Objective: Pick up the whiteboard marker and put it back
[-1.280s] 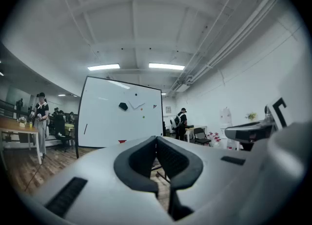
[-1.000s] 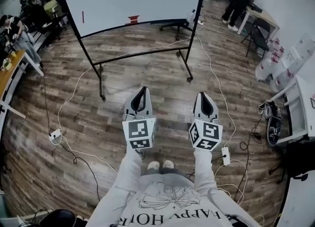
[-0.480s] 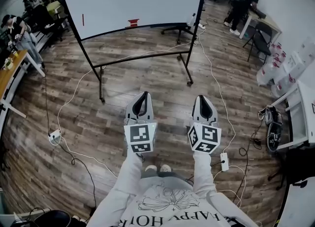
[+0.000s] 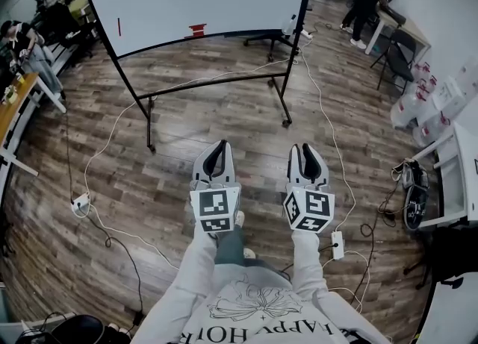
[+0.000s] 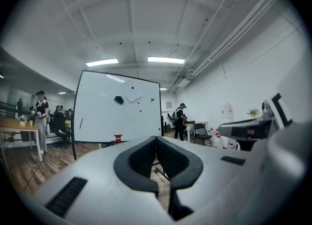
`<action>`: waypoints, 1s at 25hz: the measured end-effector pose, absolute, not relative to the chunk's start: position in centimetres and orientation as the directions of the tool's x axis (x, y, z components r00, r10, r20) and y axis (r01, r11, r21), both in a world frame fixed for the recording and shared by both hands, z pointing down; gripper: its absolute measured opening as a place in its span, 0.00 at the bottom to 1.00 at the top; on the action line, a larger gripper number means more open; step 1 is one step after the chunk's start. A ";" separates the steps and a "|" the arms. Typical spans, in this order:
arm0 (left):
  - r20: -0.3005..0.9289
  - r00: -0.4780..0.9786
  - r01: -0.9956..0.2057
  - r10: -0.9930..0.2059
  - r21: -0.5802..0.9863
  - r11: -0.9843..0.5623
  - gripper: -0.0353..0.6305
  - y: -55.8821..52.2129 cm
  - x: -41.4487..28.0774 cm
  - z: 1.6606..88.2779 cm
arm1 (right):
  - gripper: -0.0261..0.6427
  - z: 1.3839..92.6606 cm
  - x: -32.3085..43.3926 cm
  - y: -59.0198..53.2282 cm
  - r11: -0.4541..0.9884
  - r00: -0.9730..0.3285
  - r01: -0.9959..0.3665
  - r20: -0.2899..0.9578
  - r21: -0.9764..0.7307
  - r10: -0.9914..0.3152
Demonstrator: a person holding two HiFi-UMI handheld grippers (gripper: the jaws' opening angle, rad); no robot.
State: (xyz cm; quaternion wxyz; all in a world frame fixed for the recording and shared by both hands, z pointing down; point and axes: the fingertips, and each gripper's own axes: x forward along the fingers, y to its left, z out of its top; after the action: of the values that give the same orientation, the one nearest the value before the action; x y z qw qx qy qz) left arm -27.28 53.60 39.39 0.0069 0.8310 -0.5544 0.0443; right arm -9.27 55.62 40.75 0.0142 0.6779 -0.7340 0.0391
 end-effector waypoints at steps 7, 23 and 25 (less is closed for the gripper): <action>0.075 0.402 -0.914 -0.912 -0.029 -0.405 0.06 47.3 -25.3 40.0 | 0.16 41.3 -7.4 49.7 0.060 -0.062 -0.998 0.074 -0.033 -0.995; 0.047 0.486 -0.872 -0.873 -0.043 -0.488 0.06 25.6 -21.9 38.4 | 0.16 39.4 -4.8 29.2 -0.016 0.015 -0.999 0.042 -0.042 -0.999; 0.054 0.489 -0.870 -0.871 -0.040 -0.491 0.06 23.5 -21.7 38.8 | 0.16 39.7 -4.9 27.3 -0.019 0.017 -0.999 0.049 -0.038 -0.999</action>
State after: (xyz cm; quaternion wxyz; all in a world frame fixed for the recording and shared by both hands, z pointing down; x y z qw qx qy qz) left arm -21.68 23.51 38.77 -0.0037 0.8629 -0.5043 0.0337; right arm -4.85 27.28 39.67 0.0036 0.7130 -0.7005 0.0305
